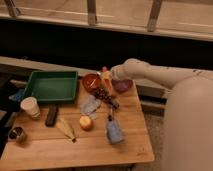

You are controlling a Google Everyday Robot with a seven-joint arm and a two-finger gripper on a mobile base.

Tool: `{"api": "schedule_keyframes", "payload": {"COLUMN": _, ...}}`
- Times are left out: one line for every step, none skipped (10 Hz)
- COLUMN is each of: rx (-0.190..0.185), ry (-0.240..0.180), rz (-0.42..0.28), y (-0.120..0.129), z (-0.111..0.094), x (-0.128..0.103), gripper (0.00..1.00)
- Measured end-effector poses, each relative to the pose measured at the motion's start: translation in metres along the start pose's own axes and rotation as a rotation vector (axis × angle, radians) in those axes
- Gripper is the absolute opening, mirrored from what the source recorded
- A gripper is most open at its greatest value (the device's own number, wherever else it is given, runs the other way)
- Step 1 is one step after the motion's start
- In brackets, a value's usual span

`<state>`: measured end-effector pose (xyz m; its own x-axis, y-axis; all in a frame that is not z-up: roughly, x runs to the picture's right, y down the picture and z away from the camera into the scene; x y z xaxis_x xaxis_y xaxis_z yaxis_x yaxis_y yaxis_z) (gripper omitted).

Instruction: Place pepper in purple bowl

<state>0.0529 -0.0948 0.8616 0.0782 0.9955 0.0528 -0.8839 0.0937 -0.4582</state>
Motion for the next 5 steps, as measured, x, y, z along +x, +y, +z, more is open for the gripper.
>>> {"api": "schedule_keyframes", "payload": {"rx": 0.025, "ry": -0.006, "rz": 0.029, "y": -0.021, "z": 0.002, "x": -0.007, "gripper": 0.0}}
{"api": "schedule_keyframes", "payload": {"rx": 0.029, "ry": -0.009, "rz": 0.063, "y": -0.039, "z": 0.006, "x": -0.009, "gripper": 0.0}}
{"api": "schedule_keyframes", "payload": {"rx": 0.02, "ry": -0.014, "rz": 0.072, "y": -0.05, "z": 0.006, "x": -0.012, "gripper": 0.0}}
{"api": "schedule_keyframes", "payload": {"rx": 0.015, "ry": -0.019, "rz": 0.081, "y": -0.062, "z": 0.004, "x": -0.012, "gripper": 0.0}}
{"api": "schedule_keyframes", "payload": {"rx": 0.012, "ry": -0.021, "rz": 0.083, "y": -0.064, "z": 0.004, "x": -0.013, "gripper": 0.0}}
